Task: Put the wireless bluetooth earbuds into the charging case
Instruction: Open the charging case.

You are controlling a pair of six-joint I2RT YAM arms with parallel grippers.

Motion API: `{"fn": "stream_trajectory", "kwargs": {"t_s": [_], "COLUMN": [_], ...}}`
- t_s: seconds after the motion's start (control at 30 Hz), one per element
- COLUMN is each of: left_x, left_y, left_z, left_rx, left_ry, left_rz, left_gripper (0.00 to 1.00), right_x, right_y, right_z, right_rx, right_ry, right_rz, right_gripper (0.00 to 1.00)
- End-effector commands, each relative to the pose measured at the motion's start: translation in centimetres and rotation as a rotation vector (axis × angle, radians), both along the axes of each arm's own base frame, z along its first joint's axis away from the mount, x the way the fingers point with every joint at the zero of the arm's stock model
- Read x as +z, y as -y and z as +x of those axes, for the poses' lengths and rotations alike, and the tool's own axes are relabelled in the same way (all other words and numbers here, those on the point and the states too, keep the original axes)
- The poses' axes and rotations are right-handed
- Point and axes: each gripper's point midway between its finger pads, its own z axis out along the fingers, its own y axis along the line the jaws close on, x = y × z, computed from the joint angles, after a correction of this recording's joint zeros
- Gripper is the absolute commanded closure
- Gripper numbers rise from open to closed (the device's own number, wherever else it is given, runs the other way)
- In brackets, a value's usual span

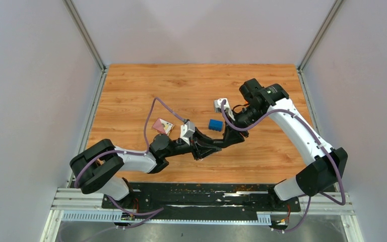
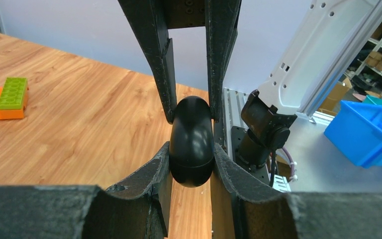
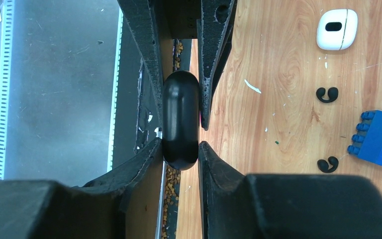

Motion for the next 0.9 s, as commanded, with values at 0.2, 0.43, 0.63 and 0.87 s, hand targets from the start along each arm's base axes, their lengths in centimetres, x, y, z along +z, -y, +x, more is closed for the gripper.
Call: {"fn": "stream_trajectory", "kwargs": {"t_s": [0.2,0.43,0.63,0.87], "left_x": [2.2,1.1,1.6,1.9], "left_y": [0.4,0.4,0.4,0.5], "left_z": [0.9,1.1,1.0,0.6], "left_rx": [0.034,0.049,0.041,0.015], "left_ry": [0.035,0.026,0.038,0.033], "left_rz": [-0.044,0.008,-0.012,-0.035], "left_gripper": [0.70,0.53,0.57,0.57], "right_x": [1.1,1.1,1.0,0.6], "right_y": [-0.7,-0.5,-0.5,-0.4], "right_z": [0.6,1.0,1.0,1.0], "right_rx": [0.022,0.021,0.021,0.013], "right_ry": [0.066,0.089,0.082,0.082], "right_rz": [0.028,0.014,0.013,0.002], "right_gripper": [0.93,0.94,0.94,0.94]}}
